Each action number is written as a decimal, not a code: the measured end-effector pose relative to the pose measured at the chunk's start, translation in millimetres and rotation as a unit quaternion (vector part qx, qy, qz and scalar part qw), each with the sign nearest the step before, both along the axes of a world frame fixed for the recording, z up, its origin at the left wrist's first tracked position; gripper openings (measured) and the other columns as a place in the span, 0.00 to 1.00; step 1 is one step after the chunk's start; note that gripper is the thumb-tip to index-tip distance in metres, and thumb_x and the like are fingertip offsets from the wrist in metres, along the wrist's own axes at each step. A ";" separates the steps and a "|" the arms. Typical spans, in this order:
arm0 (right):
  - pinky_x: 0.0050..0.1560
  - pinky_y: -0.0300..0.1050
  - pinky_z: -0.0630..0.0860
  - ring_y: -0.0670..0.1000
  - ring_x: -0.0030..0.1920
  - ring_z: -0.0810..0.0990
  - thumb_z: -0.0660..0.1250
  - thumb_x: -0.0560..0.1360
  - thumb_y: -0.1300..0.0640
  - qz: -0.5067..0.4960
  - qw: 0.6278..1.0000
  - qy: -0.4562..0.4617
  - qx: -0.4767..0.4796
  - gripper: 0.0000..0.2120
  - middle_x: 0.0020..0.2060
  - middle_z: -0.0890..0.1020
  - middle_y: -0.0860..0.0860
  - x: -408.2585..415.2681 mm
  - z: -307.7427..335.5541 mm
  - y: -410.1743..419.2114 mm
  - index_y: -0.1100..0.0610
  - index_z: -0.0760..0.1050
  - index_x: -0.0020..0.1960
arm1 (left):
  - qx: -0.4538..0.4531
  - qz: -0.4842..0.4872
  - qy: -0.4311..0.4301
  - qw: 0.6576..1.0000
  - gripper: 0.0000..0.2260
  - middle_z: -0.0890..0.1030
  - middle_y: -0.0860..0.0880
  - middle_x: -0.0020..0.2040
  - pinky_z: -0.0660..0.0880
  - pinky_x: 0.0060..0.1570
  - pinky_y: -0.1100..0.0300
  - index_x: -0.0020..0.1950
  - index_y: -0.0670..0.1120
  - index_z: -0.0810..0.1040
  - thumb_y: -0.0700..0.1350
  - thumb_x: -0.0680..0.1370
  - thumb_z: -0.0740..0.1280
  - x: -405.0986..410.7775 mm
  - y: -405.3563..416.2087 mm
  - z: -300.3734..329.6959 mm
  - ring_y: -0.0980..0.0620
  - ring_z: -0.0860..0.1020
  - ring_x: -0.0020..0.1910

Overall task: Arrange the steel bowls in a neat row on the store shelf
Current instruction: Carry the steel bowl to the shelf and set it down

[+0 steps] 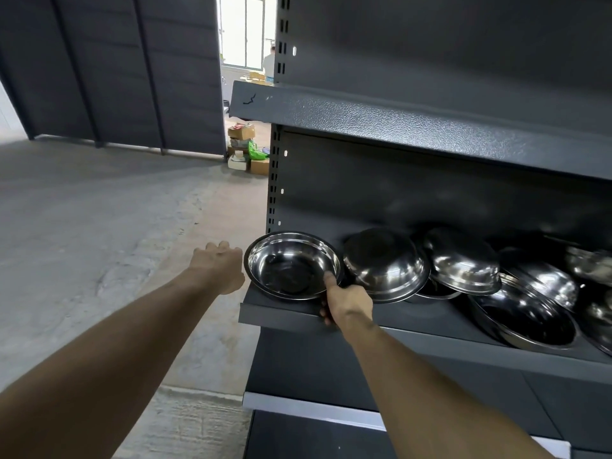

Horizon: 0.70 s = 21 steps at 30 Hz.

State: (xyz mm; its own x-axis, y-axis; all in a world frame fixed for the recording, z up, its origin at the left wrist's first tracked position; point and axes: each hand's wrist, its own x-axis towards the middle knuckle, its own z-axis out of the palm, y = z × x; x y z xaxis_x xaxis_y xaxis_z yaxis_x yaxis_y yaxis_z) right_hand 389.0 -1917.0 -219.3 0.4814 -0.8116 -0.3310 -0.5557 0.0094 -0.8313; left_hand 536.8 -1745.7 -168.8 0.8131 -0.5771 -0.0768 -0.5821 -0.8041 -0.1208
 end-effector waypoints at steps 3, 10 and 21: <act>0.54 0.56 0.82 0.61 0.49 0.85 0.60 0.73 0.32 -0.013 0.998 0.029 -0.060 0.33 0.47 0.86 0.59 -6.0 2.1 -6.4 0.62 0.82 0.51 | 0.000 -0.008 -0.010 1.000 0.16 0.73 0.44 0.62 0.70 0.58 0.50 0.66 0.46 0.71 0.46 0.78 0.60 -2.1 -4.8 6.3 0.43 0.72 0.61; 0.54 0.49 0.76 0.61 0.57 0.81 0.57 0.77 0.33 -0.088 0.967 0.102 -0.217 0.31 0.53 0.84 0.59 -41.8 23.1 -30.5 0.60 0.81 0.54 | -0.035 -0.067 -0.040 0.996 0.17 0.75 0.44 0.61 0.70 0.56 0.50 0.67 0.46 0.72 0.47 0.79 0.60 -14.8 -49.5 23.5 0.43 0.73 0.60; 0.61 0.50 0.73 0.58 0.68 0.73 0.68 0.72 0.35 -0.061 0.931 0.088 -0.350 0.37 0.70 0.69 0.55 -100.4 35.3 -94.7 0.58 0.66 0.71 | -0.070 -0.164 0.003 0.984 0.21 0.74 0.44 0.68 0.68 0.63 0.45 0.70 0.47 0.70 0.55 0.81 0.54 -51.0 -161.4 30.0 0.42 0.72 0.67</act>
State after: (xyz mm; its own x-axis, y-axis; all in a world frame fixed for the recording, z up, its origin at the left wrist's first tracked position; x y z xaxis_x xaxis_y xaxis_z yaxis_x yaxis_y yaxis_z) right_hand 288.7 -2011.7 -184.0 0.3602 -0.9032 0.2335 -0.7139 -0.4280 -0.5543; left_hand 485.8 -1907.1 -138.8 0.5811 -0.8136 0.0177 -0.8135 -0.5813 -0.0177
